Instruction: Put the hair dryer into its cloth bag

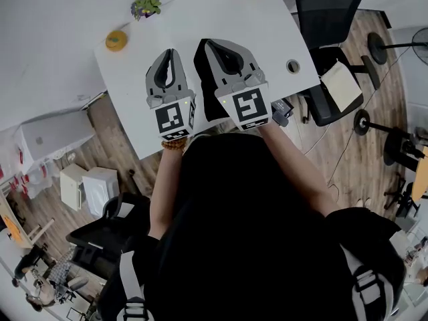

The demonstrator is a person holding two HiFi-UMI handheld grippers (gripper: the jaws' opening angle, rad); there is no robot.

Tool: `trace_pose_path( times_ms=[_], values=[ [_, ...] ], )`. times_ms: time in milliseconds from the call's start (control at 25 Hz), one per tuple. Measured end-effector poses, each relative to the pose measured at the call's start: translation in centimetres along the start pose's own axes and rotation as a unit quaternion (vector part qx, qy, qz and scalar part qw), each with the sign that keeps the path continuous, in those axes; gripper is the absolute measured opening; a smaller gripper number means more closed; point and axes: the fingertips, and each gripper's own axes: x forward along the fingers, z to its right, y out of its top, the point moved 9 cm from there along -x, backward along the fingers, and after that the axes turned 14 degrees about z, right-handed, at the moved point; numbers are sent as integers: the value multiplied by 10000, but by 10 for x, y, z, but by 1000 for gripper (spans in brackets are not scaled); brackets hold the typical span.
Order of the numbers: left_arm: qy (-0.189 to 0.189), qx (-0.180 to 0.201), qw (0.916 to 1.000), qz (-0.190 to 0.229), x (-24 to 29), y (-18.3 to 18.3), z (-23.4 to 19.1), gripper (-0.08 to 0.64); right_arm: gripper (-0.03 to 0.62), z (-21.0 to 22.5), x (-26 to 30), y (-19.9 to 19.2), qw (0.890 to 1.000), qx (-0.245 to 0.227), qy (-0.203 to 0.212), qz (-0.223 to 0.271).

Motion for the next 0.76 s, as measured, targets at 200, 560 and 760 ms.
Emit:
trace_pose_path(
  times_ms=[200,560,760],
  values=[
    [-15,5,10000,-15,3,-2,0,35,29,-2,2,-3,10000,25,54,-32],
    [-48,-49,9999,-117,8,-10,1,35,29,-1,2,-11,9997,113,157,-166],
    [-10,-107,9997,-218,10,-18,1,35,29,2,3,-15,9994,128,207,-236]
  ],
)
